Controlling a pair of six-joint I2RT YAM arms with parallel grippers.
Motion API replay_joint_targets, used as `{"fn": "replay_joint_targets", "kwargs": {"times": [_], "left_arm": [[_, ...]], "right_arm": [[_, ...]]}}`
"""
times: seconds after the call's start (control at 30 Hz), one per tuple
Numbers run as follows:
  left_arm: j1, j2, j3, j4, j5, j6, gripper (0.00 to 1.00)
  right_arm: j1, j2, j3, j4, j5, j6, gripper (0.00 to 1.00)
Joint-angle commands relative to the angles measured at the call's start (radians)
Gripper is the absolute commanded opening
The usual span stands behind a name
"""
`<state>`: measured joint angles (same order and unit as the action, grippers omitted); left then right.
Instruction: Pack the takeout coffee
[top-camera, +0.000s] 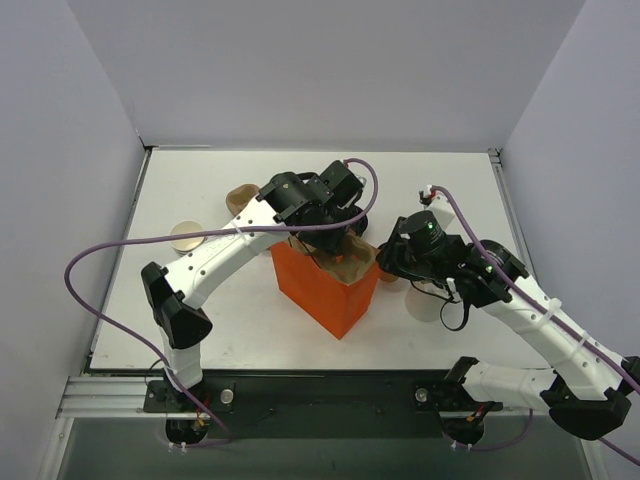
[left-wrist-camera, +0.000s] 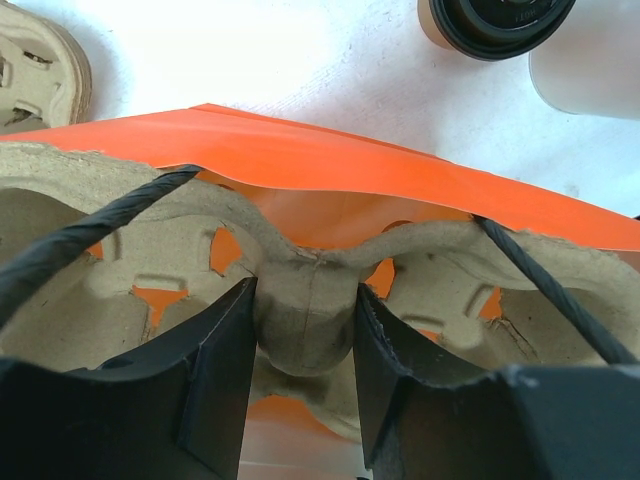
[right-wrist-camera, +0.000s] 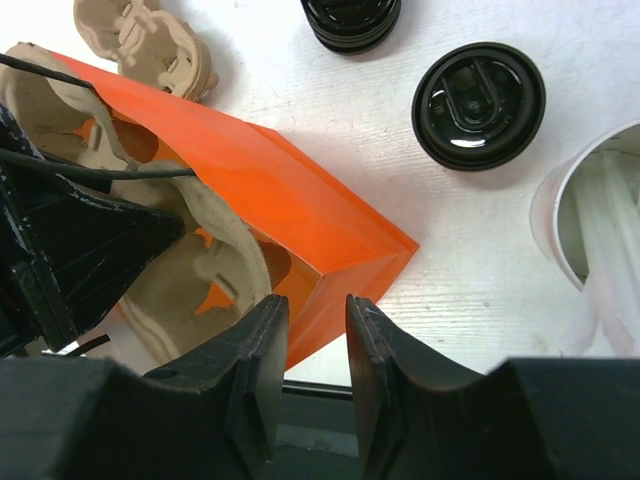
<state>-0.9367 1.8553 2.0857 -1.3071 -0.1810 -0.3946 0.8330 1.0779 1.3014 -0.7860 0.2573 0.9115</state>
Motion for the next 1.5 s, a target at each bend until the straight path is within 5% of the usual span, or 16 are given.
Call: {"fn": "replay_joint_targets", "kwargs": {"times": [0.0, 0.3, 0.8, 1.47], "left_arm": [[-0.011, 0.008, -0.007, -0.156, 0.044, 0.022, 0.36], [-0.030, 0.001, -0.018, -0.138, 0.049, 0.066, 0.36], [-0.030, -0.011, -0.027, -0.124, 0.034, 0.082, 0.36], [-0.030, 0.005, -0.003, -0.132, 0.038, 0.094, 0.36]], "right_arm": [[0.006, -0.001, 0.047, -0.042, 0.054, -0.019, 0.32], [-0.003, 0.037, 0.154, 0.013, -0.029, -0.308, 0.37], [-0.189, 0.053, 0.096, 0.045, -0.487, -0.568, 0.39], [-0.192, 0.060, 0.052, 0.021, -0.325, -0.663, 0.35]]}}
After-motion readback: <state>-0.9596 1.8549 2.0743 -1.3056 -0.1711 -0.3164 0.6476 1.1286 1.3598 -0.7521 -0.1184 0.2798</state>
